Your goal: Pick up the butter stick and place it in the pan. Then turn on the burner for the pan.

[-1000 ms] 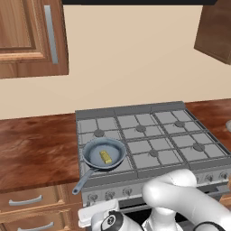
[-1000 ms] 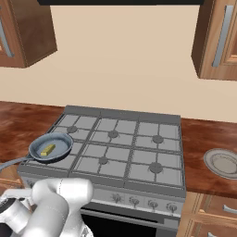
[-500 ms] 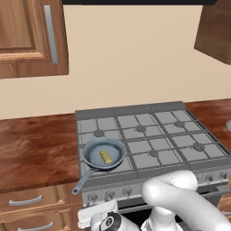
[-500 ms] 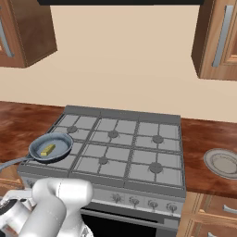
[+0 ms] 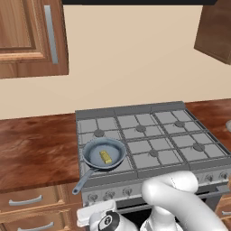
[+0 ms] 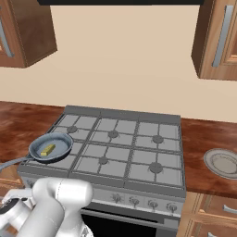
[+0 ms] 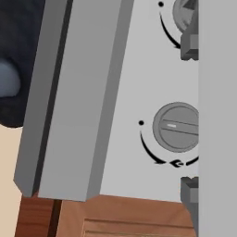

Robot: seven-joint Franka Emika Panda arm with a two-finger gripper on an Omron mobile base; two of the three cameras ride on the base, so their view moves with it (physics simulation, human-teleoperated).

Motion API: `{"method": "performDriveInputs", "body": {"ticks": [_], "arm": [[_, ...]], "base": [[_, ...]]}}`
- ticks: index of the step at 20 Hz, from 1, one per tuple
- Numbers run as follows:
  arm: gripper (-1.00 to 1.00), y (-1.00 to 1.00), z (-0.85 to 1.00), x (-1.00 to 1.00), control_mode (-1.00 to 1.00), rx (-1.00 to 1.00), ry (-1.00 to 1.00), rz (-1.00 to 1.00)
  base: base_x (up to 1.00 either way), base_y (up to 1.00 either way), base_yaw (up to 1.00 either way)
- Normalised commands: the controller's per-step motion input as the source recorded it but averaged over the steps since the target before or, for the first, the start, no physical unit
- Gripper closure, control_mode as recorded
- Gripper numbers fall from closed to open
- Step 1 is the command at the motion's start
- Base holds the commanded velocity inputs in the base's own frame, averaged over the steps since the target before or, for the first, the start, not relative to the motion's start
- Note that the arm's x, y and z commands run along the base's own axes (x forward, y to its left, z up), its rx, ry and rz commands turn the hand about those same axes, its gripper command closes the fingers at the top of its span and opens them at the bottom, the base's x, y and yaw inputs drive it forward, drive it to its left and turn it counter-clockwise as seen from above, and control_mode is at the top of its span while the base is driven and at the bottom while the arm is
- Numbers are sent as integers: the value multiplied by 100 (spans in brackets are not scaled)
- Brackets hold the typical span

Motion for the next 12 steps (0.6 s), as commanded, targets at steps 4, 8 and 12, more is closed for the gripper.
{"method": "performDriveInputs", "body": {"ticks": [4,8,12], "arm": [[-100,7,0,13,-100,0,0,0],[-100,0,-4,13,-100,0,0,0],[-100,1,-5,12,-100,0,0,0]], "base": [[0,0,0],[0,0,0],[0,0,0]]}}
